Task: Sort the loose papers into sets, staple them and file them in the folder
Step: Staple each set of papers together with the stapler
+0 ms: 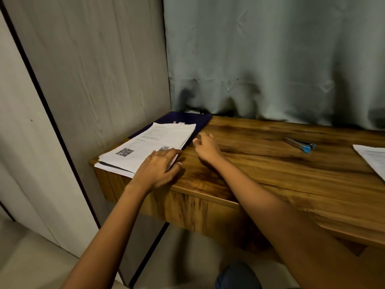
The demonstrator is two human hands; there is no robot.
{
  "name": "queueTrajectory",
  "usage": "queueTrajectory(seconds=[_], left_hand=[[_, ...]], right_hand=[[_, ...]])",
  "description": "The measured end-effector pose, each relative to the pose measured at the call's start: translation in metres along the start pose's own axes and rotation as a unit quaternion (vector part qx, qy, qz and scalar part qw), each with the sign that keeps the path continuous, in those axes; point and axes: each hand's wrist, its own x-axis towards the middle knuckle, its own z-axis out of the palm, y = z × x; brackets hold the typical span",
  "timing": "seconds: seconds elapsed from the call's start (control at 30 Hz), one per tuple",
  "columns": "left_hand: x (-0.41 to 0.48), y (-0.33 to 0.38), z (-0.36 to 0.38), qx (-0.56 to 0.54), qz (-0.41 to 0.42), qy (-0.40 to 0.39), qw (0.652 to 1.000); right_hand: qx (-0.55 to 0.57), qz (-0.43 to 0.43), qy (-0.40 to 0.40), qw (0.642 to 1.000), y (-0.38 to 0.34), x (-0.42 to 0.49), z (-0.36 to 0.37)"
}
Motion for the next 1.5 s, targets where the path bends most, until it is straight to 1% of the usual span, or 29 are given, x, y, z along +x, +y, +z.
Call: queueTrajectory(seconds=[0.1,0.23,0.3,0.4,0.53,0.63,0.73,0.9,0.97,1.07,1.17,1.23,1.3,1.4,1.43,1.47,1.5], left_hand=[[0.01,0.023,0.0,0.0,0.023,0.007,1.0],[0.022,0.064,0.006,-0.007,0.057,0.024,0.998],[0.027,0.087,0.011,-0.017,0.074,0.024,0.997],[0.037,0.121,0.024,-0.06,0.096,0.019,0.993],[0.049,0.173,0.045,-0.116,0.113,0.023,0.987],[0.056,0.214,0.06,-0.148,0.127,0.014,0.981],[0.063,0.253,0.075,-0.166,0.136,0.001,0.977],[0.071,0.311,0.097,-0.191,0.158,-0.034,0.968],[0.076,0.328,0.103,-0.175,0.162,-0.051,0.97],[0.082,0.35,0.106,-0.159,0.145,-0.091,0.972],[0.09,0.37,0.111,-0.183,0.134,-0.134,0.965],[0.094,0.384,0.111,-0.213,0.132,-0.158,0.955],[0.097,0.396,0.111,-0.27,0.117,-0.181,0.938],[0.104,0.41,0.117,-0.382,0.071,-0.224,0.894],[0.107,0.414,0.12,-0.386,0.069,-0.234,0.89],[0.111,0.418,0.125,-0.357,0.076,-0.241,0.899],[0.113,0.421,0.131,-0.304,0.085,-0.241,0.918]], right_hand=[[0.017,0.001,0.044,0.999,0.015,-0.011,-0.024],[0.021,-0.023,0.113,0.993,0.041,-0.032,-0.059],[0.012,-0.027,0.134,0.991,0.056,-0.045,-0.079],[-0.015,-0.014,0.144,0.989,0.08,-0.066,-0.111],[-0.053,0.045,0.169,0.983,0.118,-0.09,-0.157],[-0.059,0.108,0.195,0.973,0.152,-0.107,-0.187],[-0.044,0.146,0.218,0.964,0.185,-0.126,-0.212],[-0.081,0.191,0.262,0.943,0.24,-0.153,-0.259],[-0.124,0.219,0.275,0.928,0.259,-0.16,-0.283],[-0.183,0.28,0.278,0.9,0.284,-0.17,-0.314],[-0.21,0.324,0.278,0.88,0.3,-0.18,-0.335],[-0.225,0.333,0.279,0.872,0.31,-0.184,-0.346],[-0.233,0.356,0.273,0.863,0.318,-0.185,-0.354],[-0.236,0.428,0.249,0.836,0.322,-0.186,-0.362],[-0.242,0.447,0.242,0.826,0.323,-0.186,-0.364],[-0.246,0.461,0.237,0.819,0.323,-0.187,-0.365],[-0.244,0.469,0.237,0.815,0.324,-0.187,-0.365]])
